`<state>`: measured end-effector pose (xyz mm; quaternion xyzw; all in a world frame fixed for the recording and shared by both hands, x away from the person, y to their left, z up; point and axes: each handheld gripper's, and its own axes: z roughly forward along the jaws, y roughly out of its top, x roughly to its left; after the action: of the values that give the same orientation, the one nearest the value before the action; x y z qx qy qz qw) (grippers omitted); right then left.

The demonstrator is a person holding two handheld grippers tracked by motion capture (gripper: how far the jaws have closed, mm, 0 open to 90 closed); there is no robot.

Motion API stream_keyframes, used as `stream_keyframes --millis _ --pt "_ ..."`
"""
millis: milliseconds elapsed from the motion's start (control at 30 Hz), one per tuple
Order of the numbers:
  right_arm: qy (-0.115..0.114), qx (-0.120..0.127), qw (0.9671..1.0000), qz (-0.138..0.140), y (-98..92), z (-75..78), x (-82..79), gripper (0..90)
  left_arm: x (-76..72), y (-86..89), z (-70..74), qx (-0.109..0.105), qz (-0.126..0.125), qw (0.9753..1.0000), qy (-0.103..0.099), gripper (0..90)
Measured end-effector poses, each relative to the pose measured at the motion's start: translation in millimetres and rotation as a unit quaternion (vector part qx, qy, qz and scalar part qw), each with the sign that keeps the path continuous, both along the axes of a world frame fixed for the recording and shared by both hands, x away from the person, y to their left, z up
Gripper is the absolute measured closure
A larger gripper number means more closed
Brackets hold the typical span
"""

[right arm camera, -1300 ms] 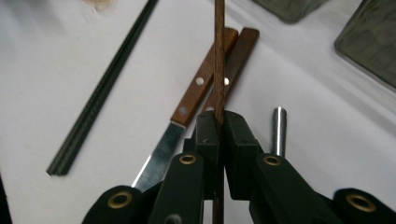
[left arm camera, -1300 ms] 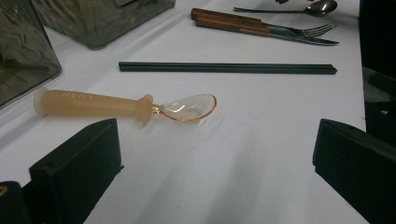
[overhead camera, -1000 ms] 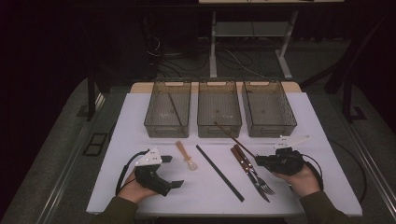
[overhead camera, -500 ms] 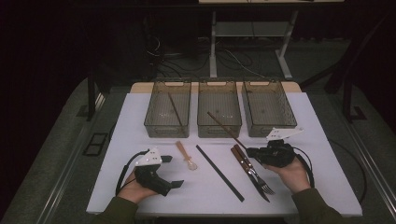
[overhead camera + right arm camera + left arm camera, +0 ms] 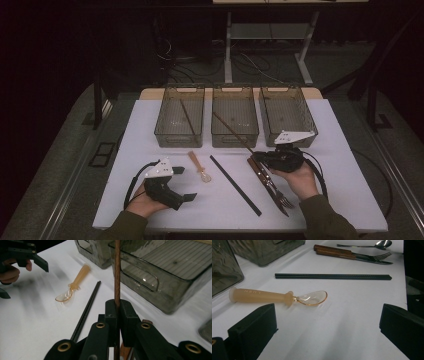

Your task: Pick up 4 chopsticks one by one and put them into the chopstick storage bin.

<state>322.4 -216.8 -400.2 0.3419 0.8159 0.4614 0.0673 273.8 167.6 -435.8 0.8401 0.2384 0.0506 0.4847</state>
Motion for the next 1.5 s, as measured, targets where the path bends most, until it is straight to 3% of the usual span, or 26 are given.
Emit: stream_keyframes --millis 433,700,1000,1067,1133,1500 --pt "-0.004 0.018 0.9998 -0.006 31.6 6.1 16.7 84.9 0.7 0.0 0.6 -0.003 -0.001 1.0000 -0.001 0.2" --pt "-0.008 0.028 0.9994 -0.017 52.7 19.3 29.5 84.9 0.4 -0.3 -1.5 -0.003 0.002 1.0000 0.002 0.2" --pt "-0.015 0.045 0.9985 -0.027 82.0 31.9 49.3 84.9 0.1 1.1 -0.3 -0.016 0.005 0.9999 -0.004 0.2" --pt "-0.017 0.048 0.9983 -0.030 88.0 33.4 53.8 84.9 0.0 1.3 0.8 -0.008 0.002 0.9999 -0.006 0.2" --pt "-0.015 0.051 0.9980 -0.035 94.2 34.1 58.1 84.9 -0.1 0.8 0.0 -0.015 0.006 0.9999 -0.005 0.2" --pt "-0.015 0.062 0.9963 -0.057 125.7 40.5 81.7 84.9 0.6 3.4 1.5 -0.014 0.005 0.9999 -0.005 0.3"
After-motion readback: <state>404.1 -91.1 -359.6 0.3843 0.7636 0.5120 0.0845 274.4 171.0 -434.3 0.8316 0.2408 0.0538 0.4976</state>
